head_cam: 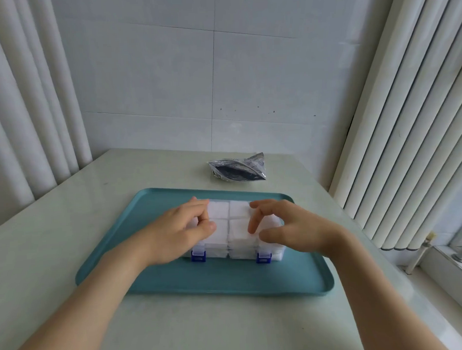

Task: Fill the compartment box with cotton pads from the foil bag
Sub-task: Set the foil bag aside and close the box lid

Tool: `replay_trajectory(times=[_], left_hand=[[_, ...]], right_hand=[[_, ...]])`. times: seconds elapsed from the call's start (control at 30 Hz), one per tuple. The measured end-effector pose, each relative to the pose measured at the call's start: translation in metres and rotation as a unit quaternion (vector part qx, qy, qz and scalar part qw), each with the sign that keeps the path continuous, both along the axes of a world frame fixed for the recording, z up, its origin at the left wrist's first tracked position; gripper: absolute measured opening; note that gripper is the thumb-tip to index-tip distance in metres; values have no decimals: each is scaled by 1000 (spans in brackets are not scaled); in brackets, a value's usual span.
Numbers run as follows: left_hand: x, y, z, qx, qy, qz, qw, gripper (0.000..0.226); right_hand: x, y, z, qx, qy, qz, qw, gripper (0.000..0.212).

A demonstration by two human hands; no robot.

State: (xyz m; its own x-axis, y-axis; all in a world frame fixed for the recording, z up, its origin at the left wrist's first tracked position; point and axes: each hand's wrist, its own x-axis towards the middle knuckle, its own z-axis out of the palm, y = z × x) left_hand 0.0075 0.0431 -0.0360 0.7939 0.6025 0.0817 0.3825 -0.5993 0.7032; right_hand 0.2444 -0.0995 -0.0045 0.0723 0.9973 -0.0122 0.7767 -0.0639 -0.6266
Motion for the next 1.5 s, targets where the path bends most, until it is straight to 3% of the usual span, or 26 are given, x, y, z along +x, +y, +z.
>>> replay_trajectory(times=[0.13,0.27,0.5,0.67,0.8,1.17,1.5], left_hand=[[-3,2,-4,36,126,-54,990,31],[-2,2,-4,105,184,-57,976,37],[6,0,-14,169,159,-1,973,48],[11,-6,-16,221,183,34,957,44],[11,-9,-18,275,191,42,941,45],[10,-7,-21,202,90,24,975,40],[-3,6,-17,223,76,38,971,41]], right_hand=[[4,-6,1,-81,-8,30,996,23],[5,-3,0,-101,-37,18,994,24],[-1,7,-15,-103,-62,-27,992,50],[-8,5,-21,-100,-156,-10,983,84],[-9,7,-26,-87,-168,-21,982,78],[-24,14,-31,-35,-184,-63,980,72],[-17,6,-14,-61,-153,-39,986,70]])
